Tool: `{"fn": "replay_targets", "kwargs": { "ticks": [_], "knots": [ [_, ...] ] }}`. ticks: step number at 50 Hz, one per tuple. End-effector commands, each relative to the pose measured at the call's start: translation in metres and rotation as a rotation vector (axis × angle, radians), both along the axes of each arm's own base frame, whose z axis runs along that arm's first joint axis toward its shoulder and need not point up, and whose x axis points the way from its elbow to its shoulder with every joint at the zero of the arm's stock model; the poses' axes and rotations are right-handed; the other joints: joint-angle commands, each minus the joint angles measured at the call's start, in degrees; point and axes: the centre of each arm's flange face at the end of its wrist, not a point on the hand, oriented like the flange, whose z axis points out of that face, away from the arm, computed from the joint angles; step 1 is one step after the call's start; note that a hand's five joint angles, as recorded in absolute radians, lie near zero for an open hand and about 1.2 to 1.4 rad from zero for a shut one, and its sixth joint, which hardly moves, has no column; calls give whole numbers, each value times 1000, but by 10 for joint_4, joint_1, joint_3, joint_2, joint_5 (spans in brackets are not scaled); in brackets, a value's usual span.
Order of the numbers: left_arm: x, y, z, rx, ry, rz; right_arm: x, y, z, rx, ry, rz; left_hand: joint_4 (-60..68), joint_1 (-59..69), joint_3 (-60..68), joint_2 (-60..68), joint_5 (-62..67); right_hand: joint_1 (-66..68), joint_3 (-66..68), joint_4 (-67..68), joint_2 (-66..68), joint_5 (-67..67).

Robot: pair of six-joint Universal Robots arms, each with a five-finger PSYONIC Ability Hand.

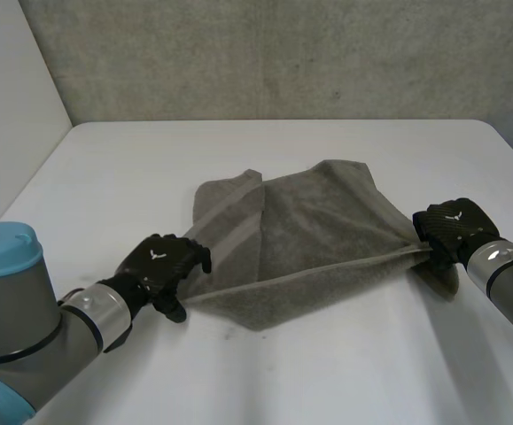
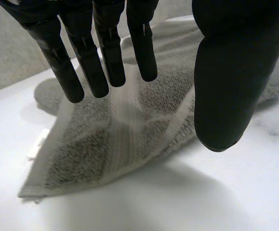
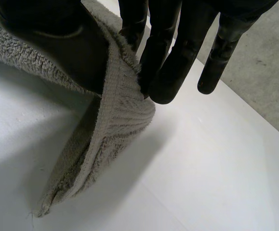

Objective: Fold the towel.

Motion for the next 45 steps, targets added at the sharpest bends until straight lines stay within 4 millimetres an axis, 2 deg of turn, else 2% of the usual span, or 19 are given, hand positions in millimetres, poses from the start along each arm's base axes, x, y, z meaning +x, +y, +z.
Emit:
{"fn": "replay_targets", "kwargs": {
  "ticks": [1, 7, 15, 20, 23, 27, 31, 33, 34, 36, 37, 38, 39, 40, 41, 42, 44, 45],
  "knots": [
    [-3, -1, -11, 42, 6, 3, 0, 0, 0, 0, 0, 0, 62, 62, 62, 62, 63, 33, 45, 530, 42, 25],
    [-8, 0, -17, 90, 45, 8, 0, 0, 0, -2, 0, 0, 76, 75, 76, 75, 77, 33, 45, 530, 42, 25],
    [-18, -4, -21, 109, 72, -2, -1, 0, 0, 1, 1, -3, 162, 161, 162, 161, 162, 33, 45, 530, 42, 25],
    [-24, -5, -26, 113, 75, -17, -1, 1, 0, 3, 1, -3, 286, 285, 286, 285, 286, 33, 45, 530, 42, 25],
    [-25, -6, -26, 108, 75, -19, -1, 1, 1, -2, 0, -3, 311, 311, 311, 311, 312, 33, 45, 530, 42, 25],
    [-28, -10, -32, 80, 77, -25, -1, 1, 5, -12, -2, -5, 452, 452, 452, 451, 453, 33, 45, 530, 42, 25],
    [-30, -15, -32, 41, 87, -26, -1, 0, 11, -29, -4, -3, 452, 452, 452, 452, 453, 33, 45, 530, 42, 25],
    [-31, -20, -18, -4, 108, -24, 1, 2, 25, -62, -8, 0, 452, 452, 452, 452, 453, 33, 45, 530, 42, 25],
    [-32, -20, -18, -4, 108, -24, 1, 2, 25, -62, -8, 0, 452, 452, 452, 452, 453, 33, 45, 530, 42, 25],
    [-31, -23, 23, -95, 142, -24, 1, 8, 50, -105, -14, 5, 452, 452, 452, 452, 453, 33, 45, 530, 42, 25],
    [-31, -23, 23, -95, 142, -24, 1, 8, 50, -105, -14, 5, 452, 452, 452, 452, 453, 33, 45, 530, 42, 25],
    [-30, -21, 52, -153, 165, -25, 1, 12, 67, -130, -21, 5, 452, 452, 452, 452, 453, 33, 45, 530, 42, 25],
    [-26, -20, 78, -209, 185, -19, 1, 12, 67, -130, -21, 5, 452, 452, 452, 452, 453, 33, 45, 530, 42, 25],
    [-26, -20, 79, -209, 185, -19, 0, 16, 86, -160, -28, 4, 452, 452, 452, 452, 453, 33, 45, 530, 42, 25],
    [-26, -16, 106, -270, 209, -24, 0, 21, 107, -200, -38, 8, 452, 452, 452, 452, 453, 33, 45, 530, 42, 25],
    [-26, -16, 106, -271, 210, -24, 0, 21, 107, -200, -38, 8, 452, 452, 452, 452, 453, 33, 45, 530, 42, 25],
    [-20, -2, 169, -416, 264, -31, -1, 31, 150, -283, -53, 9, 452, 452, 452, 452, 453, 33, 45, 530, 42, 25],
    [-20, -2, 170, -416, 265, -31, -1, 31, 150, -284, -53, 9, 452, 452, 452, 452, 453, 33, 45, 530, 42, 25]
  ]
}}
